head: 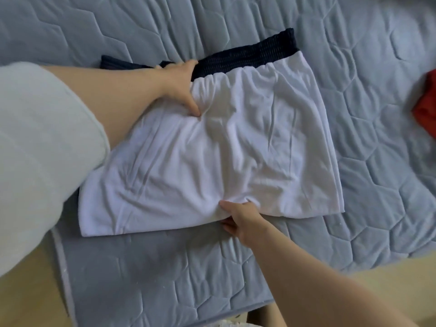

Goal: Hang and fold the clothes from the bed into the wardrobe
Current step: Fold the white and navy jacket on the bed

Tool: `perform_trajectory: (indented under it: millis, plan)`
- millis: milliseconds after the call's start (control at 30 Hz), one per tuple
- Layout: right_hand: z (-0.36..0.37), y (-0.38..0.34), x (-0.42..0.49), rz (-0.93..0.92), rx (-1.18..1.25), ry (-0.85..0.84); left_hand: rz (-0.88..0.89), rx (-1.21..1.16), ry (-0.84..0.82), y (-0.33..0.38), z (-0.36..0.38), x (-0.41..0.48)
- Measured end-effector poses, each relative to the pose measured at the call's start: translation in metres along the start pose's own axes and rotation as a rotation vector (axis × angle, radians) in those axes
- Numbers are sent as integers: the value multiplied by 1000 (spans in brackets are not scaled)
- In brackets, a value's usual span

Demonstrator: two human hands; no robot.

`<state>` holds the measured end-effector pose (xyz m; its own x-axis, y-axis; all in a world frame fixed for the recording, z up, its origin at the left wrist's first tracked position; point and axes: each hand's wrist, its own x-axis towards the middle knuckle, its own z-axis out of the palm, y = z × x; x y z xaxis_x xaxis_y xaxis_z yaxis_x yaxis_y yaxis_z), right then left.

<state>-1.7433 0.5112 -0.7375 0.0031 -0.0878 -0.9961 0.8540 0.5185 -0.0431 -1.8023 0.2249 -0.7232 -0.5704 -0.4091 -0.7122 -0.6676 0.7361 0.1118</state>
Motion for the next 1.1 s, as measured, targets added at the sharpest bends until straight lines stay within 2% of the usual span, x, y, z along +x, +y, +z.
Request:
perform_trajectory:
  millis: [67,200,233,333,433,533,600,767,900,1000,1100]
  plan:
    - [1,2,-3,0,22,0,29,-114,-112,4,0,-6]
    - [-3,5,-10,17,96,12,-8,-128,-254,12,13,-21]
    - [-4,6,-12,19,119,10,11,-78,-255,13,17,-25]
    - [-4,11,-15,6,171,2,138,51,-111,11,27,-38]
    - [-1,14,-19,-12,222,1,168,-110,-168,12,29,-51]
    - [-1,16,-22,-49,307,8,83,-308,-295,13,30,-60]
    - [-4,17,-28,-78,337,30,-6,-533,-325,10,33,-71]
    - [-15,1,-60,-221,334,61,-154,-1032,-150,-14,33,-123]
    - [-15,-53,-103,-369,261,88,-226,-1336,-39,-35,2,-170]
    - [-5,-106,-148,-539,198,126,-234,-1479,148,-39,-29,-201]
    - [12,-146,-193,-708,119,97,-146,-1588,386,-39,-53,-228]
